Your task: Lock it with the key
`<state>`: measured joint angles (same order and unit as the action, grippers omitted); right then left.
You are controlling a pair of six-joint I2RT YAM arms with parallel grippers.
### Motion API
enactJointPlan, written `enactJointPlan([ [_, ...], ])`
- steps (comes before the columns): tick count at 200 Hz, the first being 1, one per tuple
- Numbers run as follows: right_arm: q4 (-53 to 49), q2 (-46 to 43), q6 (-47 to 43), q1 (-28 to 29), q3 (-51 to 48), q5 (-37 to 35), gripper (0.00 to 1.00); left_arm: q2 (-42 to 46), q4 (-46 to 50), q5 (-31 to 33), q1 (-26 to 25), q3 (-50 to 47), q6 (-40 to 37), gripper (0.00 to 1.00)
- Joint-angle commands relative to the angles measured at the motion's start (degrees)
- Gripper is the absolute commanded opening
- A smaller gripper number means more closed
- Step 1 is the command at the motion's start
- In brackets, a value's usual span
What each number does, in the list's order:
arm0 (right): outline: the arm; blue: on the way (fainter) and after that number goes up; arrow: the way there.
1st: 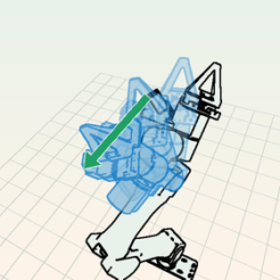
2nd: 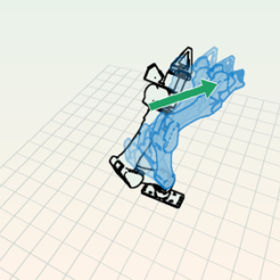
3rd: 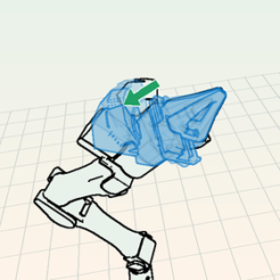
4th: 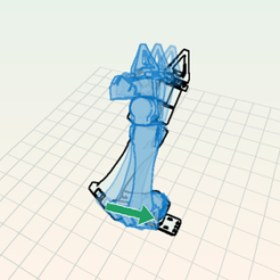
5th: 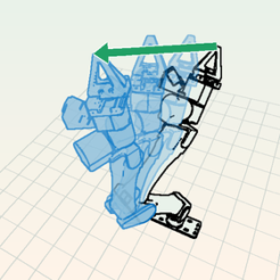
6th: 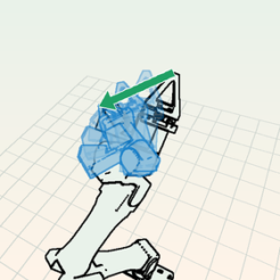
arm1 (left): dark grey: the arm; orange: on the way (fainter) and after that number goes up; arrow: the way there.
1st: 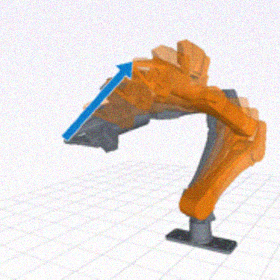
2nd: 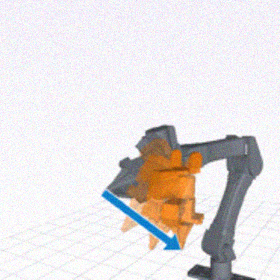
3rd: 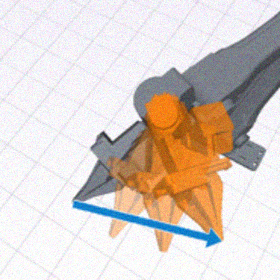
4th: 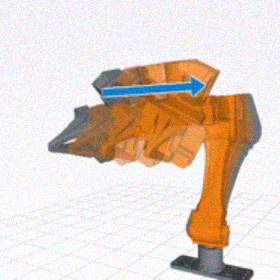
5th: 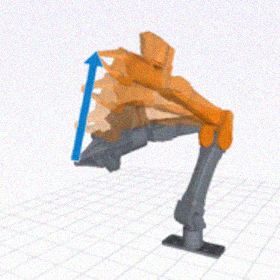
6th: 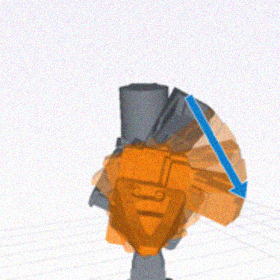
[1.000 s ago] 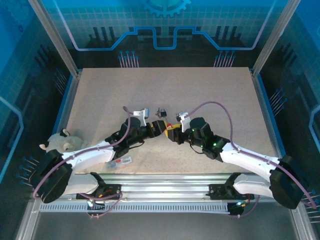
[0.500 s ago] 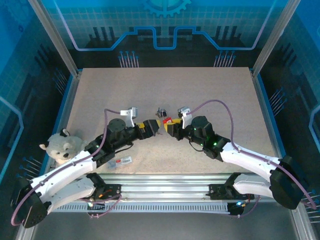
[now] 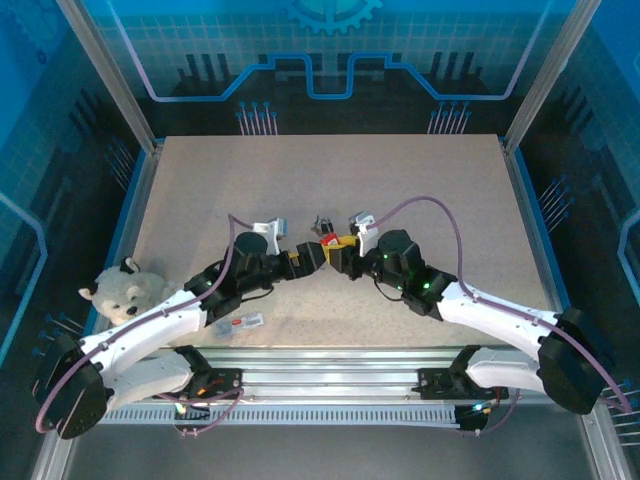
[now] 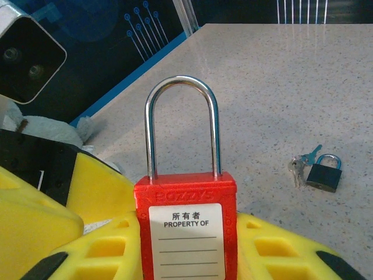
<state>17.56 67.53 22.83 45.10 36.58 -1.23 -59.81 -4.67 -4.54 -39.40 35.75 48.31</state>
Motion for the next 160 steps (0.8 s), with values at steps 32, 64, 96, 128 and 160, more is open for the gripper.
enactJointPlan([
  [32, 0.88, 1.35, -3.22, 2.49, 2.65, 1.55, 0.0, -2.22, 1.28, -0.35, 0.13, 3.82, 2.58, 0.99],
  [64, 0.46, 1.82, -4.17, 3.35, 2.71, 1.59, 0.0, -1.92, 1.87, 3.16, 0.18, 4.23, 5.17, 0.97],
  [96, 0.19, 1.73, -4.64, 3.63, 2.35, 1.6, 0.0, 0.13, -0.55, 6.14, 0.16, 3.61, 7.87, 0.96],
  [128, 0.19, 1.73, -5.04, 3.85, 2.01, 1.85, 0.0, 3.81, -7.68, 8.8, 0.16, 0.68, 9.32, 0.96],
  [160, 0.1, 1.74, -5.42, 3.98, 1.83, 2.12, 0.0, 7.02, -12.1, 11.34, 0.13, -1.33, 9.15, 0.96],
])
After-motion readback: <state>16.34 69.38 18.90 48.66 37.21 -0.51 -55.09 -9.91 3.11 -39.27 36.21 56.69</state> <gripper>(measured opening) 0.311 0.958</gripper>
